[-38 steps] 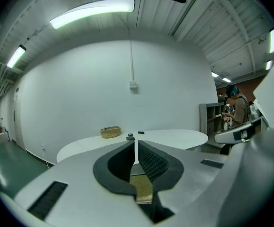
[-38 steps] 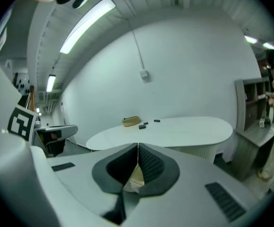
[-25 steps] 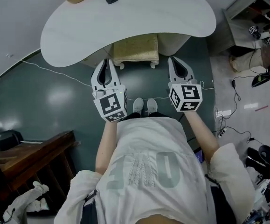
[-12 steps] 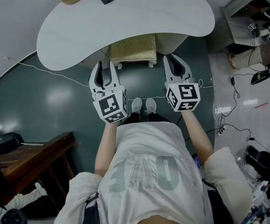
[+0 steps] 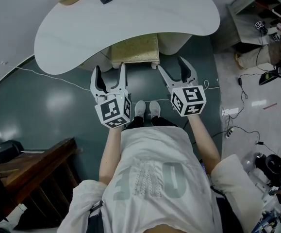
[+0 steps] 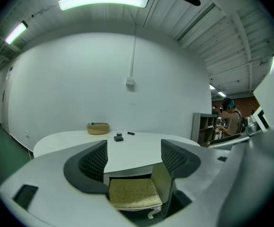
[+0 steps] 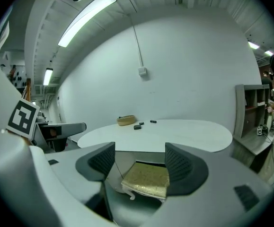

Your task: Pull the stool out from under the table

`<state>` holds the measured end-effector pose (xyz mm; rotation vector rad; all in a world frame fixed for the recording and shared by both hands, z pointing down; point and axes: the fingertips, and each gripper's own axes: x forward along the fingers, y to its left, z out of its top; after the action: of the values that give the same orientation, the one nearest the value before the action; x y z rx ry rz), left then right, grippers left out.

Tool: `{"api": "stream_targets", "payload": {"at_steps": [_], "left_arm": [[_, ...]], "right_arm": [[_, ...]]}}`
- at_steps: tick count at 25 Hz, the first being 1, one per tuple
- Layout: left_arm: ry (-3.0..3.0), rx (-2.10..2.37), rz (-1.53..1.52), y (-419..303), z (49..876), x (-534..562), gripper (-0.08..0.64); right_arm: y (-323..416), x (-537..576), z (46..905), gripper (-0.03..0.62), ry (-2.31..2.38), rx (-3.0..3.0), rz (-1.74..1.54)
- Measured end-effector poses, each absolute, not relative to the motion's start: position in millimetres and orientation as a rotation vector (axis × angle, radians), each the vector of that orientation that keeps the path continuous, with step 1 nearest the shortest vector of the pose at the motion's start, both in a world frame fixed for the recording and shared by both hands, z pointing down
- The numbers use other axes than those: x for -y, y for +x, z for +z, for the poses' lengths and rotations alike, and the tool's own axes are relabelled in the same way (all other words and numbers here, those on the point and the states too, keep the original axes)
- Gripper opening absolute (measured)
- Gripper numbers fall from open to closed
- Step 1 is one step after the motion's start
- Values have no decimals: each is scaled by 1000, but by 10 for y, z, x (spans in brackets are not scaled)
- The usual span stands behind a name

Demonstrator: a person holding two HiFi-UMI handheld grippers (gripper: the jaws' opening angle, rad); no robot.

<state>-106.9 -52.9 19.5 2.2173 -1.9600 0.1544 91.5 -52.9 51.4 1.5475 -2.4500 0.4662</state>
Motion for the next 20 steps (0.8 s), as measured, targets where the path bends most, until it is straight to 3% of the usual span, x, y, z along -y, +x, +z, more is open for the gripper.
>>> {"api": "stream_targets", "payload": {"at_steps": [12, 20], "left_arm": [[2212, 1926, 238, -1152, 625, 857, 325], [2176, 1943, 302, -1235, 1865, 1476, 325]], "right_arm": [[1082, 899, 688, 319, 1630, 2371, 431], [996, 1403, 1882, 319, 1569, 2327, 432]]}}
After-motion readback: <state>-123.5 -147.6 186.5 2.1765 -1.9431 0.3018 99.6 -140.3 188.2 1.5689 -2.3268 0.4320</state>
